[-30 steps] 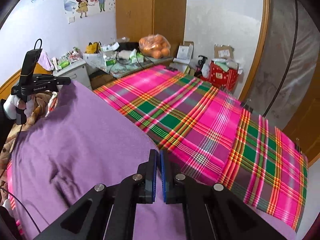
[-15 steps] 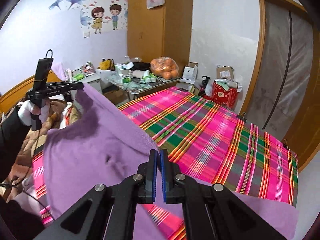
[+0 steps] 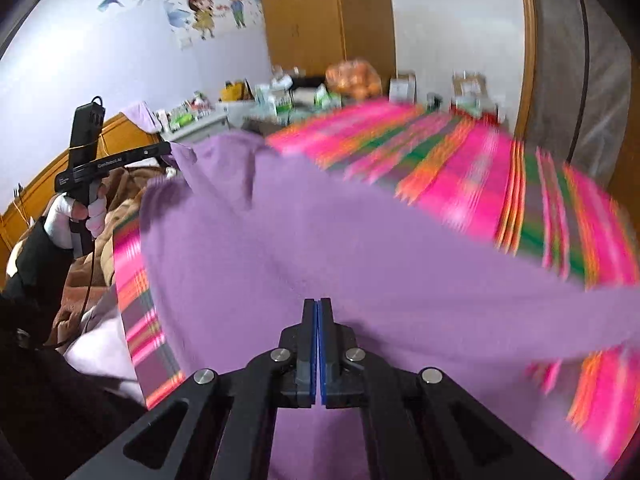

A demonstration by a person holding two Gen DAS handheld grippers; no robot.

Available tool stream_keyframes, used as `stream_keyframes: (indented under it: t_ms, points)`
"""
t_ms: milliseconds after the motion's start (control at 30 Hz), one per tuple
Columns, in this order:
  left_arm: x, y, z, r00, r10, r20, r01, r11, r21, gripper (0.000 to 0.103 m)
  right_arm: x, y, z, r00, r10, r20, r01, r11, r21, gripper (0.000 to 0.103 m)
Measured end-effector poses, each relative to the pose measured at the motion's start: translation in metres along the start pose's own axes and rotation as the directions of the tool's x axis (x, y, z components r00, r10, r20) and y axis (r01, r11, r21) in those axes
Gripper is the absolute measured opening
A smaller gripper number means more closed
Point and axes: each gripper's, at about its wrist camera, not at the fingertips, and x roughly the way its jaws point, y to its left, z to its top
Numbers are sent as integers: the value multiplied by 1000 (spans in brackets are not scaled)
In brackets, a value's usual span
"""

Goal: Fold clothes

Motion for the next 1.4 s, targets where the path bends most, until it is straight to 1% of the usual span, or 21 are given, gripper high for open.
stream_keyframes:
  t_ms: [100,200,233,300,333,367,400,467,500,633,733,833,900,1000,1067,1100,1133,1167,1200,1233,1400]
  points:
    - [1,3,-20,999,14,-34,-15,999,-39,2,12,-9,-19,999,-5,-47,8,997,71,1]
    - [-8,8,-31,999,18,-39,-21,996,-87,2,10,-21,-28,999,16,-33,-10,985,171,1]
    - [-11,10,-33,999,20,-38,-24,994,-111,2,7,-27,-30,999,28,-21,-23,976,216,5]
    - [-16,15,-36,999,5,-37,-12,981,-191,8,5,-34,-33,999,41,1,-40,957,288,20]
    - [-18,18,-37,999,-7,-36,-2,973,-232,11,4,-40,-35,998,63,21,-67,936,344,28]
    - [-19,21,-38,999,-21,-32,11,962,-274,22,5,-43,-35,996,83,31,-89,919,384,33]
    - [-18,23,-39,999,-38,-23,29,948,-317,35,5,-46,-36,994,103,42,-111,899,424,35]
    - [-14,26,-39,997,-83,0,77,918,-388,50,8,-51,-34,989,134,57,-144,854,499,40]
    - [-11,26,-38,995,-101,3,93,906,-413,53,9,-52,-33,987,145,63,-156,837,525,41]
    - [7,27,-35,988,-152,-4,129,853,-505,54,22,-61,-26,979,189,74,-192,747,636,42]
    - [14,28,-32,989,-150,-4,123,829,-545,56,29,-68,-23,975,204,83,-202,680,704,43]
    - [16,31,-28,992,-125,12,109,808,-578,56,32,-72,-20,976,198,84,-194,640,743,43]
    - [19,34,-24,993,-117,21,107,796,-596,57,35,-73,-18,978,191,79,-184,630,755,43]
    - [30,36,-20,994,-111,8,93,786,-612,56,38,-76,-16,981,179,81,-174,603,779,42]
    - [38,36,-18,994,-109,-13,78,783,-617,54,41,-78,-13,986,152,70,-148,603,784,29]
    - [40,36,-17,995,-101,-25,64,785,-616,48,42,-79,-13,989,134,60,-130,608,783,23]
    - [40,36,-17,995,-91,-31,53,787,-615,44,44,-80,-14,993,110,48,-106,616,781,11]
    - [40,37,-16,996,-82,-37,42,788,-614,31,46,-81,-15,994,103,49,-102,617,781,7]
    - [40,38,-16,996,-72,-43,30,790,-613,19,47,-82,-17,993,106,60,-113,613,782,7]
    - [40,39,-15,997,-64,-45,23,791,-612,15,46,-84,-20,991,110,75,-127,608,784,5]
    - [21,47,-2,999,-34,27,44,800,-598,6,28,-77,-21,981,114,157,-193,634,749,4]
